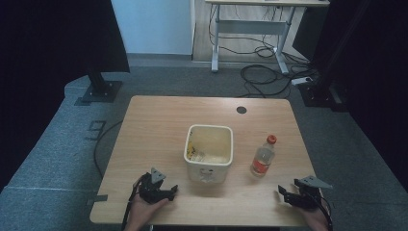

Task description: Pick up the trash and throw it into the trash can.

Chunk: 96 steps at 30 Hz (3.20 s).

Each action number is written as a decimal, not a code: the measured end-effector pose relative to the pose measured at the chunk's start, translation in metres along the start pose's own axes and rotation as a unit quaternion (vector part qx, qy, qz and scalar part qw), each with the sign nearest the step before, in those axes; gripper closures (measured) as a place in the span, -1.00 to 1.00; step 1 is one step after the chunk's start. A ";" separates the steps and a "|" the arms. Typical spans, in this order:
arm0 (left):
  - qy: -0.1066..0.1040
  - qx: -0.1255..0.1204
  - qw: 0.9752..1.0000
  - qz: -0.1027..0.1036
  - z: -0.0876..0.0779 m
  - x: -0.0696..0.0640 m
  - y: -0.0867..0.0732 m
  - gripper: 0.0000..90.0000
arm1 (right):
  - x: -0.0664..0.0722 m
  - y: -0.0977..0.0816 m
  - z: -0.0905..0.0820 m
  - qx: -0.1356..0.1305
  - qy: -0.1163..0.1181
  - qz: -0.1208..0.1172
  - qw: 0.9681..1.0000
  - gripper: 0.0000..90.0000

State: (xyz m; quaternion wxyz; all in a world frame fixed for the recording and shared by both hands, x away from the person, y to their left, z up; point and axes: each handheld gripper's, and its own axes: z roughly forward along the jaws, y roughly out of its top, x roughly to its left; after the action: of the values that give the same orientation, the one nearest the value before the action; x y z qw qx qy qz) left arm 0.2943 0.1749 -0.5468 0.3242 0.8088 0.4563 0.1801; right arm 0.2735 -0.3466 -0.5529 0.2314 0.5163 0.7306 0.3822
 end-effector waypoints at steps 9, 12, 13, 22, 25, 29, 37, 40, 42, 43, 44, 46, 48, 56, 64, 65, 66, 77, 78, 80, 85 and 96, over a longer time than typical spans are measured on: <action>0.000 0.001 1.000 0.001 0.000 -0.001 0.001 -0.66 | 0.005 0.006 -0.001 -0.028 0.013 -0.018 0.999 -0.47; -0.001 0.000 1.000 0.001 -0.001 -0.002 -0.001 -0.66 | 0.014 0.015 -0.007 -0.050 0.016 -0.029 0.998 -0.45; -0.001 0.001 1.000 0.002 -0.002 -0.002 -0.002 -0.66 | 0.018 0.022 -0.010 -0.064 0.023 -0.030 0.997 -0.44; -0.001 0.000 1.000 0.002 -0.002 -0.002 -0.002 -0.66 | 0.032 0.047 -0.013 -0.102 0.053 -0.037 0.993 -0.40; -0.001 0.001 1.000 0.002 -0.002 -0.002 -0.002 -0.66 | 0.036 0.059 -0.013 -0.113 0.060 -0.039 0.991 -0.40; -0.001 0.000 1.000 0.002 -0.002 -0.002 -0.002 -0.66 | 0.040 0.075 -0.015 -0.127 0.069 -0.038 0.989 -0.39; -0.001 0.001 1.000 0.003 -0.002 -0.002 -0.002 -0.66 | 0.046 0.098 -0.016 -0.137 0.073 -0.043 0.987 -0.37; -0.001 0.001 1.000 0.002 -0.002 -0.002 -0.002 -0.66 | 0.047 0.102 -0.017 -0.138 0.071 -0.043 0.987 -0.36; -0.001 0.001 1.000 0.002 -0.002 -0.002 -0.002 -0.66 | 0.047 0.105 -0.015 -0.138 0.071 -0.043 0.987 -0.35; -0.001 0.001 1.000 0.002 -0.002 -0.002 -0.002 -0.66 | 0.046 0.108 -0.013 -0.136 0.069 -0.043 0.987 -0.34; -0.001 0.001 1.000 0.002 -0.002 -0.002 -0.002 -0.66 | 0.046 0.108 -0.013 -0.136 0.069 -0.043 0.987 -0.34; -0.001 0.001 1.000 0.002 -0.002 -0.002 -0.002 -0.66 | 0.045 0.111 -0.011 -0.133 0.069 -0.041 0.988 -0.33; -0.001 0.001 1.000 0.002 -0.002 -0.002 -0.002 -0.66 | 0.045 0.112 -0.010 -0.132 0.069 -0.041 0.988 -0.33; -0.001 0.001 1.000 0.003 -0.002 -0.002 -0.002 -0.66 | 0.044 0.113 -0.008 -0.129 0.068 -0.043 0.988 -0.30; -0.001 0.001 1.000 0.002 -0.002 -0.002 -0.002 -0.66 | 0.043 0.117 -0.002 -0.126 0.070 -0.042 0.989 -0.28; -0.001 0.001 1.000 0.002 -0.002 -0.002 -0.002 -0.66 | 0.043 0.118 0.000 -0.126 0.072 -0.040 0.989 -0.27; -0.001 0.001 1.000 0.002 -0.002 -0.002 -0.002 -0.66 | 0.043 0.119 0.001 -0.127 0.071 -0.041 0.988 -0.27; -0.002 0.001 1.000 0.003 -0.002 -0.002 -0.002 -0.66 | 0.048 0.129 0.009 -0.126 0.066 -0.053 0.988 -0.16; -0.002 0.001 1.000 0.002 -0.002 -0.002 -0.002 -0.66 | 0.049 0.129 0.009 -0.126 0.064 -0.055 0.988 -0.14; -0.002 0.001 1.000 0.003 -0.002 -0.002 -0.002 -0.66 | 0.050 0.130 0.010 -0.130 0.062 -0.057 0.988 -0.08; -0.003 0.001 1.000 0.003 -0.002 -0.002 -0.002 -0.66 | 0.049 0.132 0.010 -0.134 0.058 -0.053 0.988 0.12; -0.003 0.001 1.000 0.004 -0.002 -0.002 -0.002 -0.66 | 0.049 0.136 0.008 -0.122 0.060 -0.070 0.988 0.16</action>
State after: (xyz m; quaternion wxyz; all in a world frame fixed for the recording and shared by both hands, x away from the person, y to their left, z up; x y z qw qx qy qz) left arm 0.2911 0.1746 -0.5466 0.3244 0.8115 0.4522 0.1781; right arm 0.3403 -0.2750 -0.4466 0.2747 0.4075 0.7253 0.4821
